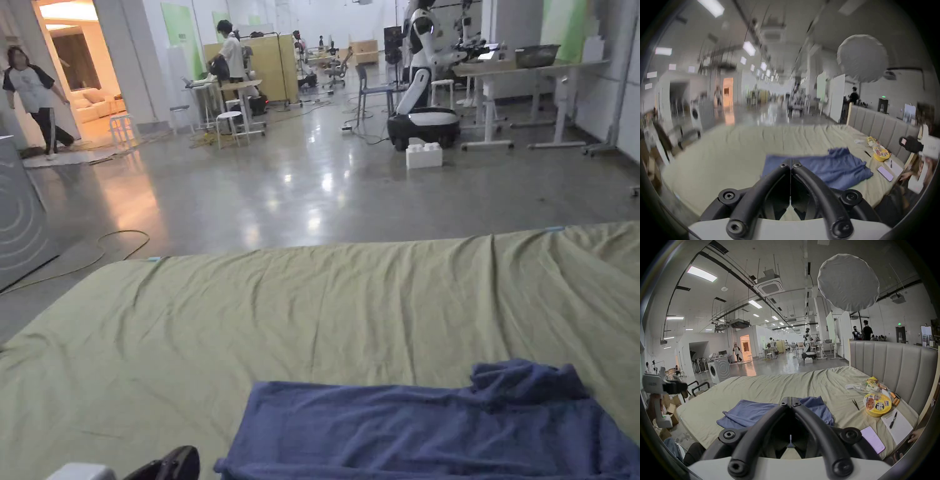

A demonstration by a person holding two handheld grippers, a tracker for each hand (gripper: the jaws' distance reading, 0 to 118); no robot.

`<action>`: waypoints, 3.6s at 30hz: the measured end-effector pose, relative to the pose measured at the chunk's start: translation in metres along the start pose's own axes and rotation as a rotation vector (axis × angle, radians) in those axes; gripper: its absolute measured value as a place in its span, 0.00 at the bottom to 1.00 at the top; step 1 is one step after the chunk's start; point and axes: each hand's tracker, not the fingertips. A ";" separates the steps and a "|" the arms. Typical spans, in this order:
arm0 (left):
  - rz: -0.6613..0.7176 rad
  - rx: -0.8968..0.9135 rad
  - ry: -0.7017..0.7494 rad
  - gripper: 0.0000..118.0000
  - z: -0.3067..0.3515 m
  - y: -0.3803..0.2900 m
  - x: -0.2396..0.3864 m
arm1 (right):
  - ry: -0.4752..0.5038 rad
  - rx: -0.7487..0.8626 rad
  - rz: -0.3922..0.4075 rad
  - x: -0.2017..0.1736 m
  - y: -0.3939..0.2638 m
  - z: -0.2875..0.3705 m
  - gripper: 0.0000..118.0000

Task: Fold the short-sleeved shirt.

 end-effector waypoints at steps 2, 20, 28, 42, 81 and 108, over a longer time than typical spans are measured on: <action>0.114 -0.071 -0.015 0.12 -0.037 -0.024 -0.029 | 0.007 -0.032 -0.015 0.002 -0.008 0.001 0.00; 0.089 -0.545 0.131 0.07 -0.265 -0.118 -0.079 | -0.137 -0.296 -0.107 0.043 -0.057 0.008 0.00; 0.038 -0.584 0.147 0.07 -0.274 -0.118 -0.082 | -0.122 -0.469 -0.254 0.090 -0.097 -0.108 0.50; -0.052 -0.603 0.089 0.05 -0.261 -0.100 -0.082 | -0.377 -0.610 -0.138 0.103 -0.153 -0.195 0.02; -0.181 0.426 0.055 0.71 0.086 0.011 0.020 | -0.034 -0.054 0.044 0.011 0.008 0.003 0.60; 0.086 -0.059 0.033 0.02 -0.022 -0.001 -0.015 | 0.077 -0.083 -0.024 -0.011 -0.013 -0.003 0.00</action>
